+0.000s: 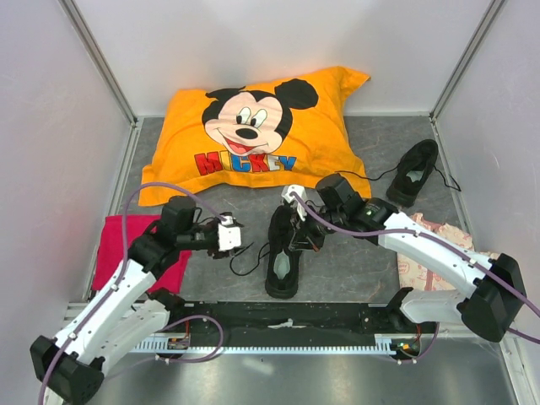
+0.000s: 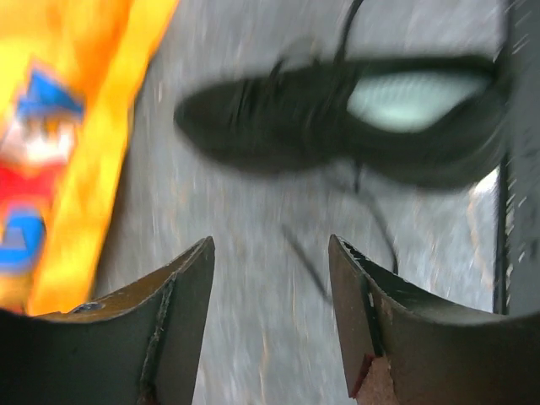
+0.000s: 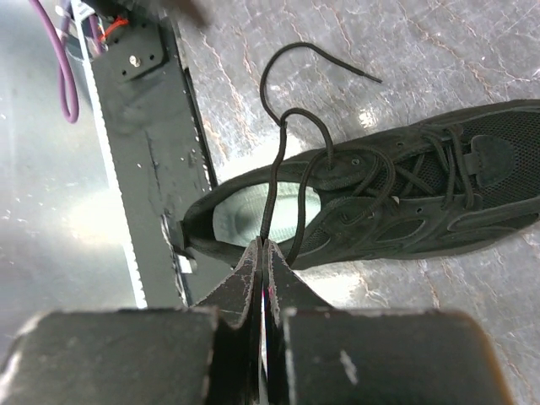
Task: Tie the shoes
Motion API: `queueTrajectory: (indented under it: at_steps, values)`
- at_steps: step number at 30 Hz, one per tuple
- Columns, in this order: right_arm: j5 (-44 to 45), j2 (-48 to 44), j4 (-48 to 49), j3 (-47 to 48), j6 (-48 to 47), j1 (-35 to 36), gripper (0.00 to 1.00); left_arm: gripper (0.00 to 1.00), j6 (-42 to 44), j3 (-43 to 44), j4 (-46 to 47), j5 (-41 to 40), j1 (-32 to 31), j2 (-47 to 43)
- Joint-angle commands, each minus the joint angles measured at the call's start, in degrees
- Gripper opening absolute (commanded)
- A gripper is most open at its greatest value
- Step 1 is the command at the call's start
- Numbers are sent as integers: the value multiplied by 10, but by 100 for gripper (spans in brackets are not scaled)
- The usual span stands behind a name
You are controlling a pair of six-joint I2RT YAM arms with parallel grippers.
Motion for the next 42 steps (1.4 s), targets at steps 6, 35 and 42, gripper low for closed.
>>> queueTrajectory:
  at_steps: [6,35,42]
  values:
    - [-43,14,41,27,29,-13,0,55,-87,52,159,-2,-136,121]
    - [-28,64,47,56,50,-78,53,2,-125,31,204,-99,-222,182]
    - [-38,112,46,65,50,-79,50,2,-134,37,184,-127,-218,181]
